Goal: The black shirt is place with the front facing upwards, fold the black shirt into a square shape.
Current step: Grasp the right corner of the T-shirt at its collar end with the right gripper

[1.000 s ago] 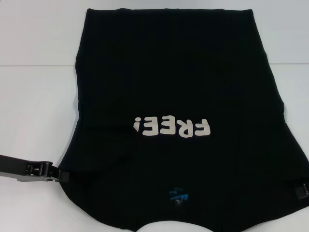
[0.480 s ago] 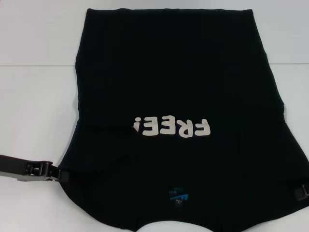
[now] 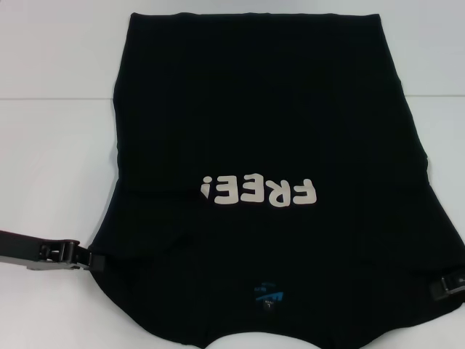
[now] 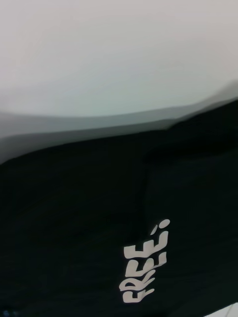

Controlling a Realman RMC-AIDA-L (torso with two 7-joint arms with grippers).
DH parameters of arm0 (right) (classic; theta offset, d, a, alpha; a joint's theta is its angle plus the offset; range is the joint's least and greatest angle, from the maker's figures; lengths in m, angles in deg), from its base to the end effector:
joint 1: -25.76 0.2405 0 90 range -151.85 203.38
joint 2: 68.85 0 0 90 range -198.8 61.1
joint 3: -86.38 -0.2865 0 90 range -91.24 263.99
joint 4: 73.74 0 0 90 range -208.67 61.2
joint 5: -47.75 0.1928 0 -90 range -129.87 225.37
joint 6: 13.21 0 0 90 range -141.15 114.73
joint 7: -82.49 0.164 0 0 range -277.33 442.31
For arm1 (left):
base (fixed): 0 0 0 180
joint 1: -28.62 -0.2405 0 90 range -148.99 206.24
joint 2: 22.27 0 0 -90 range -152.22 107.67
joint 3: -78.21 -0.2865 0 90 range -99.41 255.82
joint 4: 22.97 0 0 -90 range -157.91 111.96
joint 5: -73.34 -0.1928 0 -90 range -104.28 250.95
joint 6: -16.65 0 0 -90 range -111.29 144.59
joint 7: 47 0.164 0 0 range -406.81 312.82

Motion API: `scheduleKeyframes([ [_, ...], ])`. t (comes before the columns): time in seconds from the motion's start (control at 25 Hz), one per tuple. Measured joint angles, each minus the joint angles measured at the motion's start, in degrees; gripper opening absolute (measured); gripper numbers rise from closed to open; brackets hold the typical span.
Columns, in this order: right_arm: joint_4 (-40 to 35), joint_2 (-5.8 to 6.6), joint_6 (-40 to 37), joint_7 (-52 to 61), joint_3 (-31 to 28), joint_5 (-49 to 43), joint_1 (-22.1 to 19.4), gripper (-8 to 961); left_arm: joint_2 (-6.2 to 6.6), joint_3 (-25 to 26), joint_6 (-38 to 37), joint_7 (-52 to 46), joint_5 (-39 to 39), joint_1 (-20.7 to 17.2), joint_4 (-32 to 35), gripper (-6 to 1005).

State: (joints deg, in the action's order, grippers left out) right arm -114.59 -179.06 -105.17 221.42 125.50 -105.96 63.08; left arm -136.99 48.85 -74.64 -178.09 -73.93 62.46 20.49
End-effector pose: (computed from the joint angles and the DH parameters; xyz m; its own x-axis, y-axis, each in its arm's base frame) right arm 0.3426 0.3409 0.0246 0.2097 -0.9777 -0.0144 -0.9448 -0.1988 -0.2604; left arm -0.3341 0.3347 0.0079 0.2442 0.9460 0.2131 0.9684 -0.2263 -0.1050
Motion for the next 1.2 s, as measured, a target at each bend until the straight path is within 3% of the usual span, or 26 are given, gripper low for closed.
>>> scheduleKeyframes([
  [0.68,0.35,-0.88,0.45,-0.46,0.10,-0.37,1.32,602,0.12,0.00,-0.11,0.05,0.07,0.07,0.04,21],
  [0.92,0.62,-0.88,0.49,-0.19,0.25,-0.96,1.75,356,0.12,0.00,-0.05,0.05,0.13,0.10,0.04,21],
  [1.2,0.52,-0.87,0.58,-0.01,0.56,-1.40,1.97,153,0.19,0.00,0.03,0.12,0.14,0.27,0.04,20],
])
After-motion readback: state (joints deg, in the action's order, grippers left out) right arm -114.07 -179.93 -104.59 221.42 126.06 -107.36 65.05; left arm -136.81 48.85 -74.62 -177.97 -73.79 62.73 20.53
